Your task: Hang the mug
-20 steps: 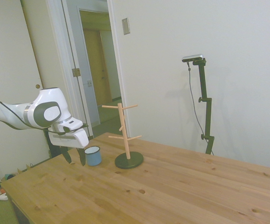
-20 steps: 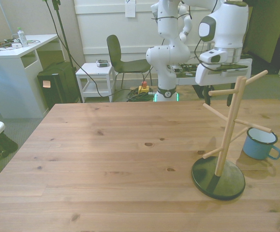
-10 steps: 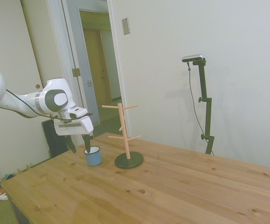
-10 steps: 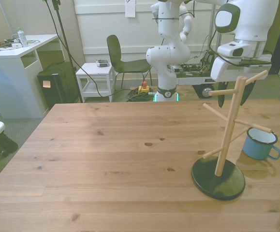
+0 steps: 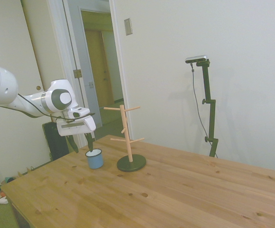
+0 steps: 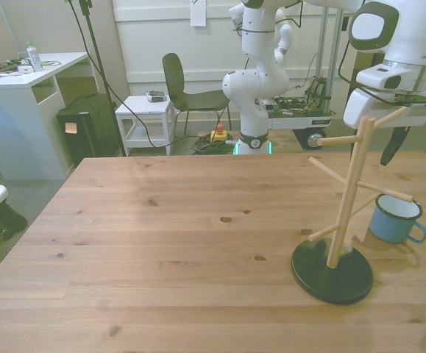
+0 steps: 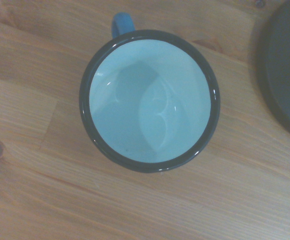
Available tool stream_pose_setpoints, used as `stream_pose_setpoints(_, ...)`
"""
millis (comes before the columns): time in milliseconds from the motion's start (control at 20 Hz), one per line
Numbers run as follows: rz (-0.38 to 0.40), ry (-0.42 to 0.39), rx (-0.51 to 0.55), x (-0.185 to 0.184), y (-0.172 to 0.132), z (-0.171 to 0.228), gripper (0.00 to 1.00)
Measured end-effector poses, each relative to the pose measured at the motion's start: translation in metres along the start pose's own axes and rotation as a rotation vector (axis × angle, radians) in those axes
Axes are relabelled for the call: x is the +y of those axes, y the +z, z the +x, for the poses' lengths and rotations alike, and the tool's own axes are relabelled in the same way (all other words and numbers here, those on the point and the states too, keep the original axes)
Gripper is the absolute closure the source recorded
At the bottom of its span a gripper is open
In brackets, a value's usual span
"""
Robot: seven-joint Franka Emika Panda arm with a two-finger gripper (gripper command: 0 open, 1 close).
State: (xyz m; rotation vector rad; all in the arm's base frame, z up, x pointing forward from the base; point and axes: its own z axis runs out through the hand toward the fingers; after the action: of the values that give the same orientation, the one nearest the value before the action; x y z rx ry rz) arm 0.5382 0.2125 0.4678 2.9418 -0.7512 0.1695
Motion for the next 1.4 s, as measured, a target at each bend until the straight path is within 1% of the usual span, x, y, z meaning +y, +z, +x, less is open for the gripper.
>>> stream_pose_setpoints(150,-0.017,-0.002,-0.009,0.0,0.012,0.004,0.0)
stream_pose_setpoints(350,-0.025,-0.016,-0.008,-0.006,0.016,0.002,0.0)
stream_pose_setpoints(700,-0.019,-0.046,0.004,-0.031,0.019,0.007,0.0)
stream_pose_setpoints(1000,-0.028,-0.069,-0.007,-0.059,0.033,0.011,0.0)
stream_pose_setpoints(1300,-0.031,-0.066,-0.007,-0.069,0.036,0.018,0.0)
stream_pose_setpoints(1400,-0.035,-0.068,-0.013,-0.072,0.041,0.019,0.0)
